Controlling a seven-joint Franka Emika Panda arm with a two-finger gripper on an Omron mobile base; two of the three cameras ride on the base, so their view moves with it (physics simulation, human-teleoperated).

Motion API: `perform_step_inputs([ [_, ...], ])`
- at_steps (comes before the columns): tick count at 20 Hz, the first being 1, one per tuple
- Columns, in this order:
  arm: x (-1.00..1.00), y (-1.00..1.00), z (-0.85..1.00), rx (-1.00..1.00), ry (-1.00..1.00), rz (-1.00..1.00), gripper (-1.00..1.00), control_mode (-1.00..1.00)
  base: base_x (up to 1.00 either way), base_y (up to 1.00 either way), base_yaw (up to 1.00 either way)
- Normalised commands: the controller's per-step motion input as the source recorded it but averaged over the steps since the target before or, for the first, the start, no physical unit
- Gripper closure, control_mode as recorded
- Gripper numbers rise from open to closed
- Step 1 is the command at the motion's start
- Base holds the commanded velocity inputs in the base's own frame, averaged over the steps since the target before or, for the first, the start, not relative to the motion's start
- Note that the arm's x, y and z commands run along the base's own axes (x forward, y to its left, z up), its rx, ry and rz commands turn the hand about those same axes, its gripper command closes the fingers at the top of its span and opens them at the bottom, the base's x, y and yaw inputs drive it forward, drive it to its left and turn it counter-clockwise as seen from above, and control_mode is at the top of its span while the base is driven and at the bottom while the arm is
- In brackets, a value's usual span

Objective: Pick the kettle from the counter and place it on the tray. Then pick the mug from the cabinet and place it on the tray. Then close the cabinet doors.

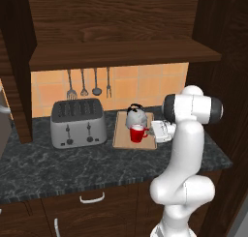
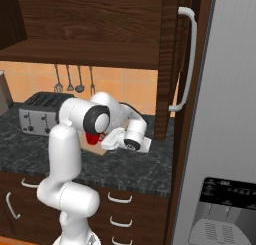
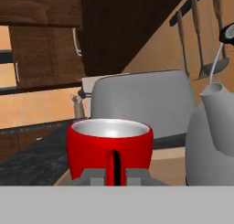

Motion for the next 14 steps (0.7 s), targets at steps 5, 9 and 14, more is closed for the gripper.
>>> perform_step_inputs([
  [5, 0.0, 0.29, 0.0, 0.0, 0.05, 0.0, -1.0, -1.0, 0.0, 0.0, 0.0],
  [9, -0.06, -0.02, 0.02, 0.0, 0.02, 0.0, -1.0, -1.0, 0.0, 0.0, 0.0],
  [14, -0.21, -0.12, 0.2, 0.0, 0.05, 0.0, -1.0, -1.0, 0.0, 0.0, 0.0],
])
